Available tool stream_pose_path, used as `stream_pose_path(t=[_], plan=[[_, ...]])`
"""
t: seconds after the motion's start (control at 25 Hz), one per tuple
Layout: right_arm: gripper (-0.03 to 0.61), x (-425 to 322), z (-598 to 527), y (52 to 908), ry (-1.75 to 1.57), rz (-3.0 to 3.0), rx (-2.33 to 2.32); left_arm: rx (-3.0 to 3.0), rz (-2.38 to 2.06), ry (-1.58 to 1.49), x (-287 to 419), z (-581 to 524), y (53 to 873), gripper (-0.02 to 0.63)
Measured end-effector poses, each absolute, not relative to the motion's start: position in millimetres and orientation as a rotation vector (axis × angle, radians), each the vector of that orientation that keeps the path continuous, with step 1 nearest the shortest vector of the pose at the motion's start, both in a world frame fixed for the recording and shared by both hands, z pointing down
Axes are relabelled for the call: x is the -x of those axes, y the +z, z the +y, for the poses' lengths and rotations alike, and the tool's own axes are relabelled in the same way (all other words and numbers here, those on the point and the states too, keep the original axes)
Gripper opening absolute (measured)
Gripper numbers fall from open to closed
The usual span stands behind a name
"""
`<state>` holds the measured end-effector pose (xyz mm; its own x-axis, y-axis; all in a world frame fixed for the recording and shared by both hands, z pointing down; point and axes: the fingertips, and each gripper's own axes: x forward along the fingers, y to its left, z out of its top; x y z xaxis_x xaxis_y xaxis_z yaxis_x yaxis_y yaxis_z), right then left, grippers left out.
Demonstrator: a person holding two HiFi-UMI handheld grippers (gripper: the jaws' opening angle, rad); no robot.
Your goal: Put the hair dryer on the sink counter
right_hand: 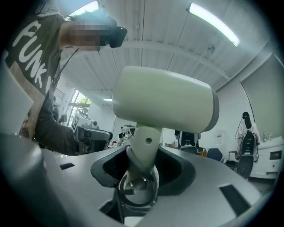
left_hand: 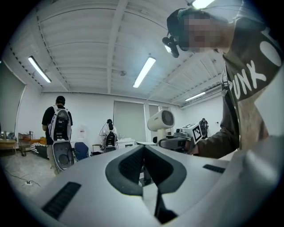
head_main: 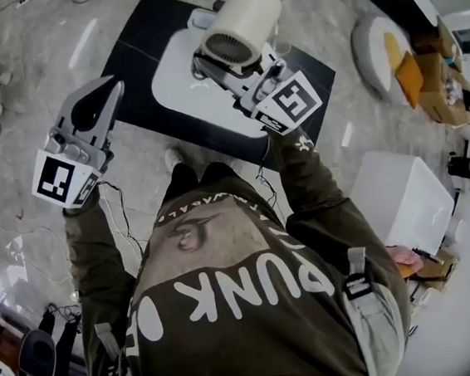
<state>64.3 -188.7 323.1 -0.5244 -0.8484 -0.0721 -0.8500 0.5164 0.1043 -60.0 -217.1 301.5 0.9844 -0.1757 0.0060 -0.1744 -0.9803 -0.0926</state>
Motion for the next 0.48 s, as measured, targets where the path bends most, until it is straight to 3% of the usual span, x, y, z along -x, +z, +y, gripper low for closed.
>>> stream_pose_path(t=[0.48], plan=[[0.189, -83, -333, 418, -0.157, 2.918, 1.48, 3.05, 0.388, -0.028, 67, -263, 304, 0.002]])
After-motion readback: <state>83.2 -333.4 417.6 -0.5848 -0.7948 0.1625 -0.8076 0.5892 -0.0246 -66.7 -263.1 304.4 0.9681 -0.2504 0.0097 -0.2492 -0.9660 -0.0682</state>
